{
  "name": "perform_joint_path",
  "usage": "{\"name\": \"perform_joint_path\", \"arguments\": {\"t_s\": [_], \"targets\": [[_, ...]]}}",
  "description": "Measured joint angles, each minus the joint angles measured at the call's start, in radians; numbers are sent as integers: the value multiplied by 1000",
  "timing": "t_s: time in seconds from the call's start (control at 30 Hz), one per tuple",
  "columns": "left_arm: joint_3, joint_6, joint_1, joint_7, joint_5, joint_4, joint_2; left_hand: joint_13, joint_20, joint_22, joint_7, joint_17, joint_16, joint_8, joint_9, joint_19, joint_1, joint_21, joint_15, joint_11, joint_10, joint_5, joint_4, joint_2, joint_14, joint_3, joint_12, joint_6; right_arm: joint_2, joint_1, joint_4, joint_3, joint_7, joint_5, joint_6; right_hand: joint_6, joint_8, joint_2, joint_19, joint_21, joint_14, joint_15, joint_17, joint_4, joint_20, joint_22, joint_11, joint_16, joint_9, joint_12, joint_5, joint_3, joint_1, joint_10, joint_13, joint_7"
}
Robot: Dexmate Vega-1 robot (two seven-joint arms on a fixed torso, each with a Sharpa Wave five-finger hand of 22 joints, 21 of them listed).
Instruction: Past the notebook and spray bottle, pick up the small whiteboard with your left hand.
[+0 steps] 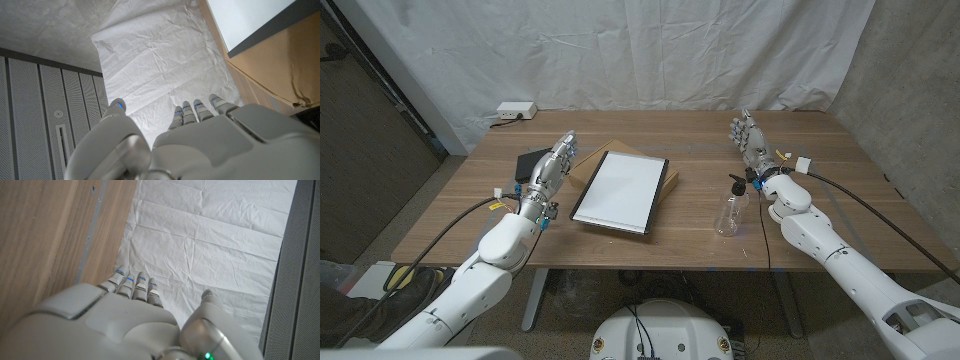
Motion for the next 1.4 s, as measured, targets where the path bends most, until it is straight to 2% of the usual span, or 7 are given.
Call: {"name": "perform_joint_path", "arguments": {"t_s": [0.23,0.53,1.4], "targets": [[-7,0,20,15,19,-18,1,0,0,0,1,0,0,0,0,0,8,0,10,16,16,0,-4,0,10,-4,0,10,-6,-10,-14,4,-7,0,0,3,0,0,2,-6,1,1,0,-4,-2,0,5,0,0,0,0,-4,0,5,0,-3],[-12,-8,40,28,49,-38,1,0,0,0,6,0,0,0,0,0,8,0,6,16,16,0,-4,0,13,-4,0,15,-14,-23,-32,10,-19,0,-6,6,0,0,7,-7,6,6,0,-4,4,0,5,0,0,0,0,-4,0,5,0,-6],[-14,-64,88,63,160,-67,-20,0,2,0,-3,0,0,0,0,6,23,0,1,5,27,-5,-9,12,28,-4,0,24,-35,-52,-82,24,-42,-3,-17,11,0,0,7,-14,6,5,0,-4,3,0,0,0,0,0,0,-4,0,11,0,0]]}}
